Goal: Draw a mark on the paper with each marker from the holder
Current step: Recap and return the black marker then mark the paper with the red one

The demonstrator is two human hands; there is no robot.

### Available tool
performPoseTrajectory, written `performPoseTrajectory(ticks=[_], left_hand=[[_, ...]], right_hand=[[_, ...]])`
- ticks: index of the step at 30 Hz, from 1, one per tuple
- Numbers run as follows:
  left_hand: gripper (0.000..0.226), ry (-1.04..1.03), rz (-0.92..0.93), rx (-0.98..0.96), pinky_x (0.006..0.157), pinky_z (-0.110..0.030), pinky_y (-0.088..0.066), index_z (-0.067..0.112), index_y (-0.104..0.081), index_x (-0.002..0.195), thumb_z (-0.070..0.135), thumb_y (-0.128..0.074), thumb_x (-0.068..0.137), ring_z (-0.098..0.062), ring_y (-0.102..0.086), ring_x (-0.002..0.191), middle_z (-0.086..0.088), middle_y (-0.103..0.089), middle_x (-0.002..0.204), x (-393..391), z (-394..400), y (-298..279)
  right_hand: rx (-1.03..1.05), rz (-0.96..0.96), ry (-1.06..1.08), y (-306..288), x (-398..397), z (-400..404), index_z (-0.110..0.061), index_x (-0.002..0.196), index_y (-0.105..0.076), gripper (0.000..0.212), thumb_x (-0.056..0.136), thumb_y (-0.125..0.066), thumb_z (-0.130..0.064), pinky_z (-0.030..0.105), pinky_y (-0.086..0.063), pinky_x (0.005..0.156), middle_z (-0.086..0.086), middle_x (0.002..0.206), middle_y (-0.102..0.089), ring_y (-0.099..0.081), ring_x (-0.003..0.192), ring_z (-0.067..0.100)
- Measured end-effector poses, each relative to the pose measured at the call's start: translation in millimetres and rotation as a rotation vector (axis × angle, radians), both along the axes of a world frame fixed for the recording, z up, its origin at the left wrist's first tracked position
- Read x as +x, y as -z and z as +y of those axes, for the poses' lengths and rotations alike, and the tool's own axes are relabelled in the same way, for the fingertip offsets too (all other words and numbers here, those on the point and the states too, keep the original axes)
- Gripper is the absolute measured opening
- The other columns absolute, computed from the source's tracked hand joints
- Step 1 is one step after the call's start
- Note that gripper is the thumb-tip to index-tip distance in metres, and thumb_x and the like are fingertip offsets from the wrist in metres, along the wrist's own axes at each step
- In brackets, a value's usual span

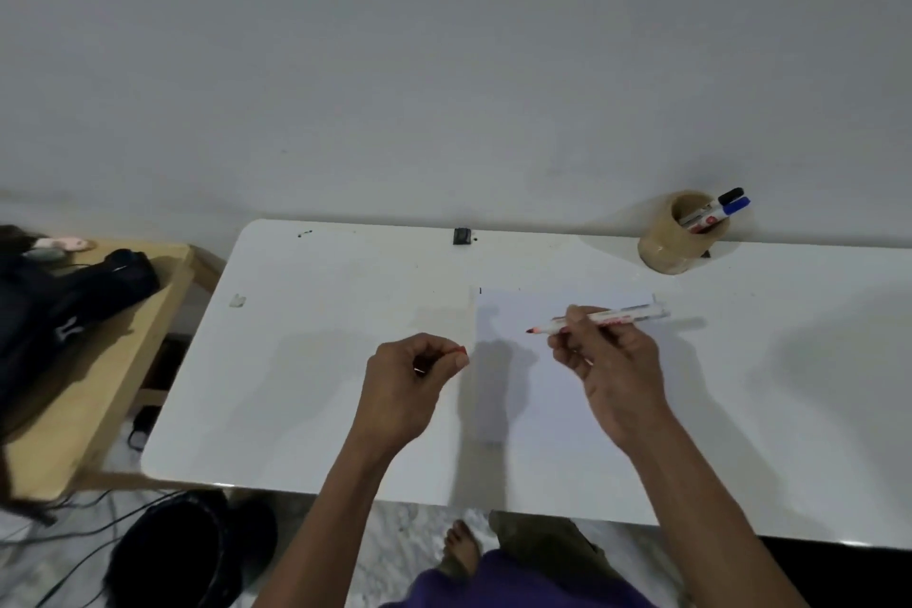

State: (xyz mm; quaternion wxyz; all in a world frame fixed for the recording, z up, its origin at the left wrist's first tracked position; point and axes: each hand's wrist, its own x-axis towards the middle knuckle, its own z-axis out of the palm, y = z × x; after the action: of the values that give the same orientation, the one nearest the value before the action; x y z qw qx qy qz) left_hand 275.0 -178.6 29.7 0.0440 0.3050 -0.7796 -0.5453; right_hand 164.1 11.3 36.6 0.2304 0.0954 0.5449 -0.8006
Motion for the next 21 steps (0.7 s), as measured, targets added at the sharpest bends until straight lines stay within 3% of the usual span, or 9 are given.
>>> performPoseTrajectory(ticks=[3,8,13,17,21], left_hand=[[0.006,-0.117,-0.022,-0.113,0.066,-0.016,-0.050,0.019,-0.074,0.085,0.023,-0.077,0.084,-0.002,-0.066,0.067,0.009,-0.074,0.076,-23.6,-15.7,7.1],[0.010,-0.126,-0.118,-0.257,0.079,-0.026,-0.051,0.011,-0.072,0.093,0.018,-0.073,0.086,-0.018,-0.067,0.077,-0.001,-0.074,0.084,-84.5,-43.3,27.3],[0.008,-0.029,-0.235,-0.381,0.067,-0.018,-0.037,0.007,-0.071,0.095,0.013,-0.069,0.090,-0.021,-0.061,0.079,-0.008,-0.072,0.091,-137.1,-62.8,54.3],[0.011,0.030,-0.322,-0.421,0.074,-0.031,-0.045,0.004,-0.071,0.098,0.012,-0.070,0.089,-0.030,-0.065,0.088,-0.014,-0.072,0.095,-153.5,-69.6,72.3],[0.014,0.038,-0.341,-0.433,0.079,-0.035,-0.050,0.005,-0.071,0.099,0.014,-0.071,0.088,-0.033,-0.066,0.093,-0.014,-0.072,0.098,-155.8,-70.6,79.2]], right_hand=[[0.042,0.025,-0.010,5.9,-19.3,-4.5,-0.005,0.095,-0.071,0.007,0.095,-0.066,-0.008,0.028,-0.060,0.068,0.013,0.088,-0.073,-0.070,0.072,0.022],[0.101,0.010,-0.025,22.3,-34.8,-18.7,-0.006,0.094,-0.072,0.005,0.093,-0.069,-0.011,0.031,-0.058,0.069,0.015,0.088,-0.073,-0.070,0.074,0.022],[0.158,-0.013,-0.026,35.1,-50.7,-19.5,-0.006,0.093,-0.072,0.005,0.093,-0.071,-0.011,0.036,-0.057,0.072,0.013,0.083,-0.074,-0.071,0.074,0.023],[0.193,-0.022,-0.018,44.8,-62.2,-14.4,-0.006,0.093,-0.072,0.005,0.092,-0.072,-0.011,0.037,-0.057,0.072,0.010,0.080,-0.076,-0.072,0.074,0.023],[0.221,-0.033,-0.022,54.0,-64.9,-10.6,-0.005,0.095,-0.073,0.007,0.093,-0.071,-0.010,0.038,-0.058,0.072,0.010,0.080,-0.076,-0.072,0.075,0.024]])
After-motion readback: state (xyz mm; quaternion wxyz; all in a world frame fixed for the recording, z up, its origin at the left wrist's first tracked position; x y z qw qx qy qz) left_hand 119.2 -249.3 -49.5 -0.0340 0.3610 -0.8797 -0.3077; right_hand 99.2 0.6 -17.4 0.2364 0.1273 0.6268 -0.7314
